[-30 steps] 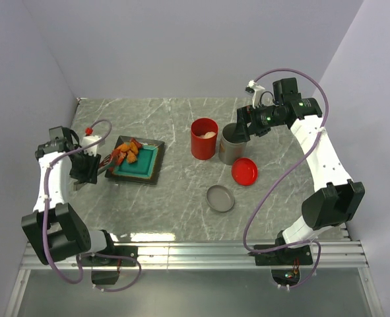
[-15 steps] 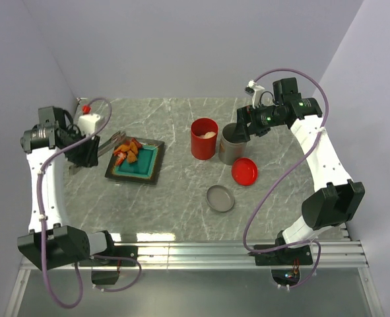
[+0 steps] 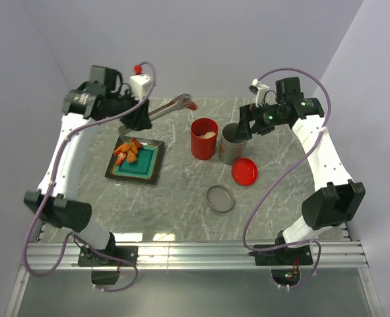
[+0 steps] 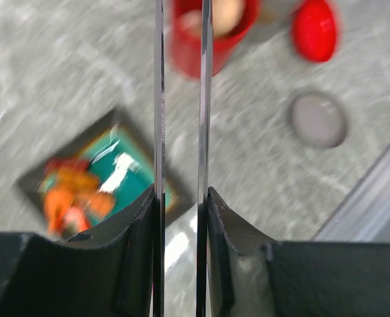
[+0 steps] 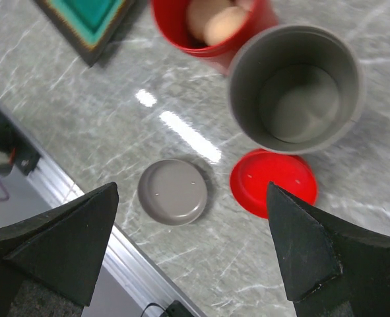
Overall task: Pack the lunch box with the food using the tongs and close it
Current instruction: Place the food into the lunch box, then pick up the food using the clamp
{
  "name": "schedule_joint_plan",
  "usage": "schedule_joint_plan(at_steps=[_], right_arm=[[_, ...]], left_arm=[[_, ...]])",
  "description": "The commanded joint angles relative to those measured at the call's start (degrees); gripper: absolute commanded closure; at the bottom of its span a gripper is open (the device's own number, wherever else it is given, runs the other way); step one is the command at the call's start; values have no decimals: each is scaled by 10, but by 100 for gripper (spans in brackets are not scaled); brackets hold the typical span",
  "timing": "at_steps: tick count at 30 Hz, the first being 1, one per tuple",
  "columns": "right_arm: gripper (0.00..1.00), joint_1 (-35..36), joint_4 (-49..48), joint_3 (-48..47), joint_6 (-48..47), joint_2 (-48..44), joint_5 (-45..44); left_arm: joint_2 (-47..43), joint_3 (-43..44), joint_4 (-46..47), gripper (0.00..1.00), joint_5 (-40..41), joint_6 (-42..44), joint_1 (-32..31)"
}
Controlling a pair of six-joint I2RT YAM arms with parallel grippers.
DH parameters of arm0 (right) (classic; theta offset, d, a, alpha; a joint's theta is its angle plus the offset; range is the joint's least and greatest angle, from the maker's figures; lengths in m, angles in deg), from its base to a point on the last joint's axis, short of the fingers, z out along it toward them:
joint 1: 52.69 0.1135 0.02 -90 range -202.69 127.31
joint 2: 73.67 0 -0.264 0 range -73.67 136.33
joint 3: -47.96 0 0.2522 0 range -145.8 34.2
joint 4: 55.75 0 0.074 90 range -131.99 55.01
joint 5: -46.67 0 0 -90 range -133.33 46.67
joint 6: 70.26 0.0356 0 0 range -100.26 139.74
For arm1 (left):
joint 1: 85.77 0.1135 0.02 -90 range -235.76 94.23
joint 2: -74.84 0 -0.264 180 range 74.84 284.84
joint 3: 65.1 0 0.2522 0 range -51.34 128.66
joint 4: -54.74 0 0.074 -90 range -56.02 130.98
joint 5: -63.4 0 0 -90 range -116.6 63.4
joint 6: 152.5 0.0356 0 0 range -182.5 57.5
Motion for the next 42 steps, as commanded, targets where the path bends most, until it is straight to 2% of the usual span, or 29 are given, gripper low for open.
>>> schedule_joint_plan(at_steps=[1,7,10,18,20,21,22,24,26,28,32,36,38,42], right_arm=[[0,-22,-25,-25,26,-16,-43],[0,-50,-32,-37,45,-15,-82],[0,-67,-32,-38,50,-17,-92],[0,-79,-17,-47,46,-20,-92],[0,-94,-16,-47,45,-19,-90],[0,-94,-16,-45,45,-19,-85],[0,-94,-16,-46,45,-19,-83],[0,-95,-14,-47,45,-17,-77],[0,-94,-14,-46,44,-16,-75],[0,-94,-12,-48,43,-13,-69],[0,-94,-5,-53,36,-8,-61],[0,-94,4,-54,24,-7,-62],[0,-95,6,-52,17,-6,-61],[0,-94,7,-48,10,-3,-56]], left_arm=[[52,74,58,85,-62,-47,-43],[163,196,53,85,-67,-55,-123],[205,225,52,85,-57,-49,-153],[205,137,89,85,-42,-36,-189],[206,131,81,77,-39,-33,-192],[210,134,76,63,-38,-28,-194],[211,134,72,56,-37,-27,-196],[206,134,74,47,-35,-37,-196],[197,134,80,45,-32,-41,-194],[177,132,91,42,-52,-59,-173],[132,123,95,42,-71,-78,-107],[41,35,86,42,-75,-59,-9],[8,-6,77,43,-48,-37,47],[-68,-134,61,43,-28,41,146]])
